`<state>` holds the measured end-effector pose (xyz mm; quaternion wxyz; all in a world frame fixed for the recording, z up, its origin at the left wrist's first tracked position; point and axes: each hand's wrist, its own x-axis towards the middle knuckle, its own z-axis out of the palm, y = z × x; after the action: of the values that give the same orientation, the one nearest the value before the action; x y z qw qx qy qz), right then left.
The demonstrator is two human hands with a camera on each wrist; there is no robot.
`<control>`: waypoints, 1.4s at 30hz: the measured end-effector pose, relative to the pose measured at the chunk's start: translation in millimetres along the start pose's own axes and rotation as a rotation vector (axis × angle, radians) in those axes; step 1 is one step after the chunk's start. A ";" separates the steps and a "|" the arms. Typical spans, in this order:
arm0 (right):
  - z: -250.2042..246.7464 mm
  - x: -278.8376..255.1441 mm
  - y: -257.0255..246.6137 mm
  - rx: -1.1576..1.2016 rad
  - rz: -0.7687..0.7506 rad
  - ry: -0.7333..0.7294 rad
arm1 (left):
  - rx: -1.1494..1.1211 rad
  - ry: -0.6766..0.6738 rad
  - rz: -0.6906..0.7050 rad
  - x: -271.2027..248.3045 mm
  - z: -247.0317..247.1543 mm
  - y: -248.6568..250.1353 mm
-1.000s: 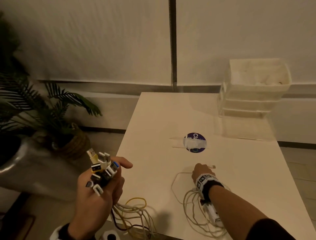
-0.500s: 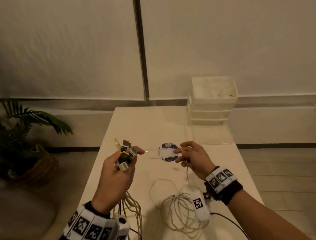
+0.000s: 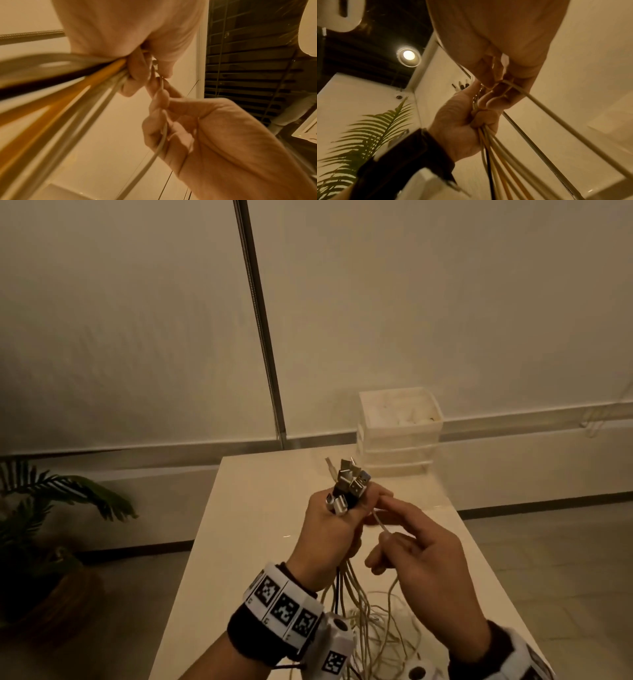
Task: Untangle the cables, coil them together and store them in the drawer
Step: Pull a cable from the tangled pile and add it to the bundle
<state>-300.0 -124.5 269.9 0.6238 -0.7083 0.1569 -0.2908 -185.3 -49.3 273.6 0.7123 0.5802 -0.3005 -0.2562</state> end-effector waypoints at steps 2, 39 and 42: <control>3.6 -3.9 1.1 -0.022 -0.041 0.030 | 0.018 0.022 0.012 -0.2 4.3 1.7; -18.6 81.2 -39.2 -0.481 -0.211 -0.420 | 0.678 0.279 0.319 7.4 -39.9 33.2; -27.9 80.9 -28.5 -0.456 -0.142 -0.430 | 0.492 0.447 0.222 12.5 -62.9 36.6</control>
<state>-257.8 -189.0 316.6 0.4461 -0.8842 0.0326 -0.1349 -130.5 -8.8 302.0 0.6228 0.7402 -0.2509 0.0362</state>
